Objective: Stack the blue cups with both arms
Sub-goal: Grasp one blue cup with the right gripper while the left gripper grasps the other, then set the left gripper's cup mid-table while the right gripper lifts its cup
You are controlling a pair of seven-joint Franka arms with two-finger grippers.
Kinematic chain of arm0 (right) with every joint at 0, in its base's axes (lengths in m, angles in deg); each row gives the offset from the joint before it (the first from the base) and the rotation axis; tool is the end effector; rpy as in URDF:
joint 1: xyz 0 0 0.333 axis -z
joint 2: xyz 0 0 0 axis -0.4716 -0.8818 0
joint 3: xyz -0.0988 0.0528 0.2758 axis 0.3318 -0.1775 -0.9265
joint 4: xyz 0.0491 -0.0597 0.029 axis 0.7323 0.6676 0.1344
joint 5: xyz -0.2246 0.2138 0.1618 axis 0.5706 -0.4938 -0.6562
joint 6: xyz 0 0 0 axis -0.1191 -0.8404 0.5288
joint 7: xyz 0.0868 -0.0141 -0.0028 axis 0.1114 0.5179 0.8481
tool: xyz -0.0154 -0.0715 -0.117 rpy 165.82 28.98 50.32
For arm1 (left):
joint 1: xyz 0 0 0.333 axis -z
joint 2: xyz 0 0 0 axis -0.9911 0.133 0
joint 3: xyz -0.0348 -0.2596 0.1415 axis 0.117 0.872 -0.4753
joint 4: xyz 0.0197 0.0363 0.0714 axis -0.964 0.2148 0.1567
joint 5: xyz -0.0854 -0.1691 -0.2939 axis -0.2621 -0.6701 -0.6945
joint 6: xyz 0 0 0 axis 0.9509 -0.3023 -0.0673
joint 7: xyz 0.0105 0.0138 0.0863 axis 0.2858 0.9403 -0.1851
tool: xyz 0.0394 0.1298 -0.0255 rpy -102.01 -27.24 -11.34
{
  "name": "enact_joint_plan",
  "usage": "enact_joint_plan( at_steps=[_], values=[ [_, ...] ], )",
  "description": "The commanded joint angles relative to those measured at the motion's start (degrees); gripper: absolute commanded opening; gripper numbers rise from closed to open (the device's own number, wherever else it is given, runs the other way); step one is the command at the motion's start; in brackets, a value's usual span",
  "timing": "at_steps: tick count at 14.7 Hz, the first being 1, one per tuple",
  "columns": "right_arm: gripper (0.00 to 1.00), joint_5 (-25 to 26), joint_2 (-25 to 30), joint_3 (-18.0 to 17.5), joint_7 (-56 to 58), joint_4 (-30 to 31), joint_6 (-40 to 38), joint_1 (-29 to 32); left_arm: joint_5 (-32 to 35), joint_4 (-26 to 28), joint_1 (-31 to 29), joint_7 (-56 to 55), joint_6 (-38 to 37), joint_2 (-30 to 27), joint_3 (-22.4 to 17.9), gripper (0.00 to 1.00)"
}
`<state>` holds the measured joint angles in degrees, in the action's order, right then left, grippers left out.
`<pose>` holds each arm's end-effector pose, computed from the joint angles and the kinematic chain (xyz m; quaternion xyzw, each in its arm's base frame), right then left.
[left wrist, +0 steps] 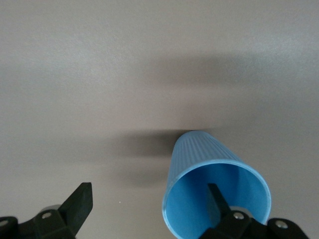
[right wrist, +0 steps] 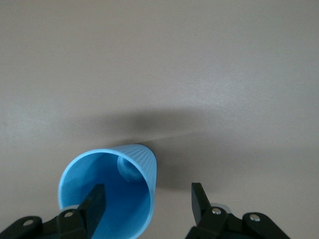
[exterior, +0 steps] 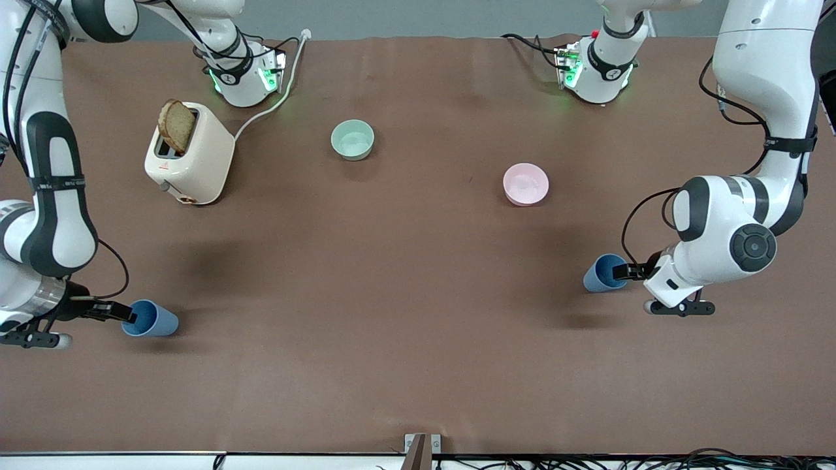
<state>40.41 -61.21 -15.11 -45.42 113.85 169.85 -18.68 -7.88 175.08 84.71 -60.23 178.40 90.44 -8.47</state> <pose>0.6556 -0.1548 0.2528 -0.9962 0.0451 -0.0480 0.0575 0.5972 -0.0430 0.2489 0.9980 -0.0144 -0.0603 0.0091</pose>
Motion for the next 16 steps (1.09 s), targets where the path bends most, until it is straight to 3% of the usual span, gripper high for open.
enact_joint_plan(
  at_steps=[1,3,6,7,9,10,14,16],
  values=[
    [0.63,-1.7,-0.7,-0.4,1.6,-0.6,0.4,0.5,0.7,0.0,0.3,-0.5,0.6,0.5,0.1,0.98],
    [0.48,-1.7,-2.0,-0.4,2.0,-0.6,2.3,0.6,0.7,-0.1,0.2,0.2,0.6,1.3,0.1,0.83],
    [0.11,-1.7,-2.2,-0.4,1.8,-0.4,2.8,0.5,0.7,-0.4,0.2,-0.5,0.3,1.3,0.1,0.40],
    [0.05,-1.8,-2.1,-0.4,1.6,-0.6,2.7,0.5,0.6,-0.4,0.3,-0.6,0.3,1.3,0.1,0.28],
    [0.03,-1.7,-1.8,-0.5,1.7,-0.8,2.7,0.6,0.6,-0.4,0.3,-0.7,0.2,1.3,0.1,0.07],
    [0.03,-1.7,-1.7,-0.5,1.8,-1.0,2.5,0.8,0.6,-0.4,0.4,-0.6,0.1,1.3,0.1,0.00],
    [0.02,-0.6,5.6,-0.4,0.1,-1.1,-3.2,0.4,0.7,-2.4,0.2,0.2,-0.9,0.2,0.1,0.00],
    [0.01,5.9,8.0,-0.7,-1.4,-3.5,-3.5,-0.3,0.8,-6.7,0.6,0.2,-6.1,-1.0,0.5,0.00]
  ],
)
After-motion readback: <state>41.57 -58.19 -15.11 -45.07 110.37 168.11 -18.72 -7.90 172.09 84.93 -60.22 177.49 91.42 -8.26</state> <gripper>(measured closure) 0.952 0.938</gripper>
